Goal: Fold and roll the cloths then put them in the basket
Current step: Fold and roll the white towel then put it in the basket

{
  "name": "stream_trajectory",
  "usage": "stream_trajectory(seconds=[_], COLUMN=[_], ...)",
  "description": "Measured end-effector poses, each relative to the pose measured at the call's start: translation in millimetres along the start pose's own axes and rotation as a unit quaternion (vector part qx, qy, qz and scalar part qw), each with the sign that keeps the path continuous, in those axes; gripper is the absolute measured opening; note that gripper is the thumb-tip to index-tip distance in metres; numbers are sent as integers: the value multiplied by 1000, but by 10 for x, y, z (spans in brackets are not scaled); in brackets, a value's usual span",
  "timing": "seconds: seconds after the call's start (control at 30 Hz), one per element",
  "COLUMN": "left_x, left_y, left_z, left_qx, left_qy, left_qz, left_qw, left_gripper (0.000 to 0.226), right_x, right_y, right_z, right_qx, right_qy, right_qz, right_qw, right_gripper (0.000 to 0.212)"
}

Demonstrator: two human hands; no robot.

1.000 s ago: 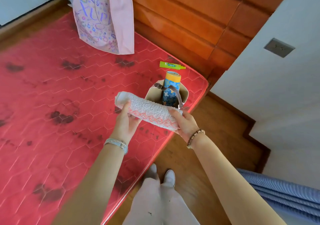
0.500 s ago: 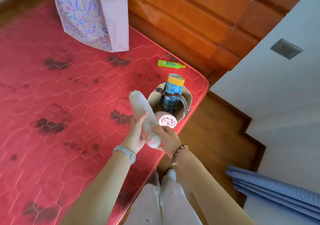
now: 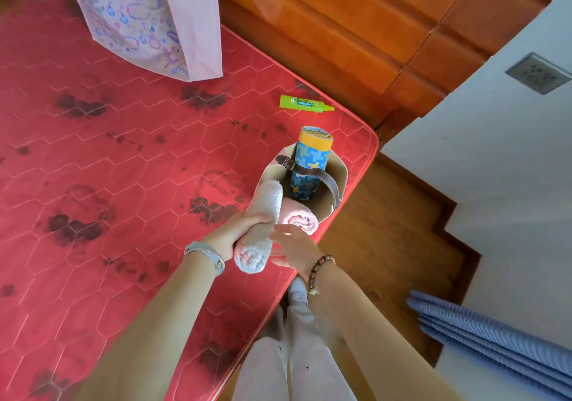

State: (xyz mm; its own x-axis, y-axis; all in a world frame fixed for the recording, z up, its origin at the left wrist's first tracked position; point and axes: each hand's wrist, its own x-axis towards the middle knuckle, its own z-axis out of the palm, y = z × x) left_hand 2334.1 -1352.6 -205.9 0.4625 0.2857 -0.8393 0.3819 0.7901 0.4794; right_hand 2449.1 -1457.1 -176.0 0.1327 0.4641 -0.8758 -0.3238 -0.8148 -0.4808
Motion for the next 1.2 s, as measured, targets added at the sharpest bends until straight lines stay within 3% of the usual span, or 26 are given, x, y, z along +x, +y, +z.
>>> stream_trajectory(seconds=[0.17,0.4,0.53,0.67,0.8,0.97,1.07,1.2], left_x=[332,703,945,1152,1277,1274,1155,1025], left_y=[137,225,264,293,284,200,131,-34], left_z=[-38,5,-10,-5,27,31,30,2], left_qx=[68,89,105,141,192,220,193,181], left_qy=[14,22,35,59,69,101,126,149], left_qz=[-14,-14,-15,1,29,68,109,141], left_qw=[998,996,994,988,978,968,967,962], left_gripper=[40,23,37,37,40,29,28,48], right_x=[168,380,561,714,898,970,927,971], right_y=[-64,-41,45,173,324,344,324,343], right_z=[-207,-659,-720,-715,-633,-543,-498,-415], right_qx=[-8,-152,-173,-192,-211,-203,-134,-174], right_qy=[39,175,181,165,156,185,226,208], right_qz=[-34,-81,-88,-81,-86,-87,-96,-83], right_qw=[999,969,964,964,961,958,960,959], right_gripper=[31,42,41,45,58,29,48,77])
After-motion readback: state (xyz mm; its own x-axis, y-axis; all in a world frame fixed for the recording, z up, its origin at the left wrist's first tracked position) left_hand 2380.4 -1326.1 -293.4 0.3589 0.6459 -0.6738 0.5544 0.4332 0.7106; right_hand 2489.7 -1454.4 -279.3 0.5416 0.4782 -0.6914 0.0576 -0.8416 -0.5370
